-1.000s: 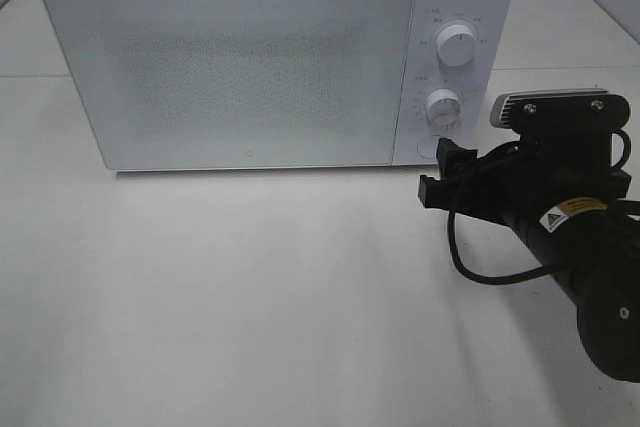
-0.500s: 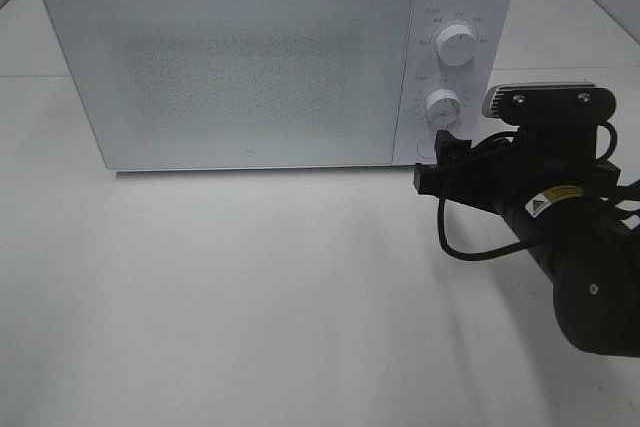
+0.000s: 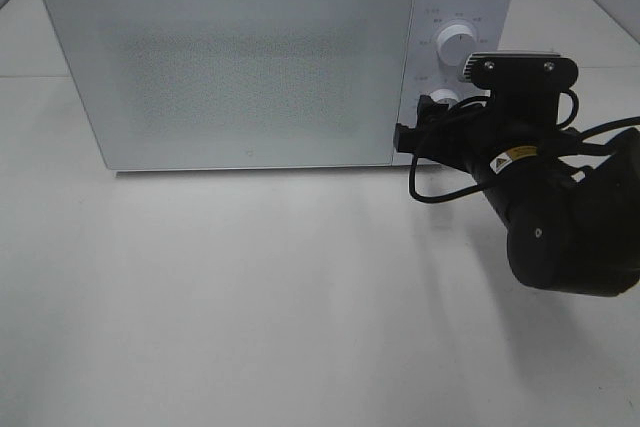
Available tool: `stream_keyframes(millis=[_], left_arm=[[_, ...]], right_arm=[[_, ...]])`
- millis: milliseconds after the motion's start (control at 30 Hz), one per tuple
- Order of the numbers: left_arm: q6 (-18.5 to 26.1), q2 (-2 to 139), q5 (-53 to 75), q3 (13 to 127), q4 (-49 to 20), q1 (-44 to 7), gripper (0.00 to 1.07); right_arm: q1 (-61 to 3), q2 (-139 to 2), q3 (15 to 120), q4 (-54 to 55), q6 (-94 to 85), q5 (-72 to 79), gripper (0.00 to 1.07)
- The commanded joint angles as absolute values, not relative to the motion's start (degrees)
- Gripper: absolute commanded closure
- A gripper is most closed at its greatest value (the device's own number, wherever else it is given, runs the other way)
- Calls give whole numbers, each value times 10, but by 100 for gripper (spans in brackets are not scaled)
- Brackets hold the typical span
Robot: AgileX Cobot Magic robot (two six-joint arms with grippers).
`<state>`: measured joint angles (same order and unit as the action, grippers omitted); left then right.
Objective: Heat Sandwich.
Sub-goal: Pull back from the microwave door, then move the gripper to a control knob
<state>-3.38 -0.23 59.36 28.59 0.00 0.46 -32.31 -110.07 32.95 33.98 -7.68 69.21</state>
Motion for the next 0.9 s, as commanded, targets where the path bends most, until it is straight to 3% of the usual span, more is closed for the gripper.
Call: stream_keyframes(millis=[33, 567, 900], left_arm=[[-33, -18, 589, 284, -5, 6, 5], [-33, -18, 589, 284, -5, 6, 5], [-33, -18, 589, 284, -5, 6, 5]], right_arm=[[-308, -1109, 350, 328, -78, 684, 31], [-287, -1149, 403, 300, -78, 654, 31], [-289, -1149, 399, 303, -78, 649, 42]])
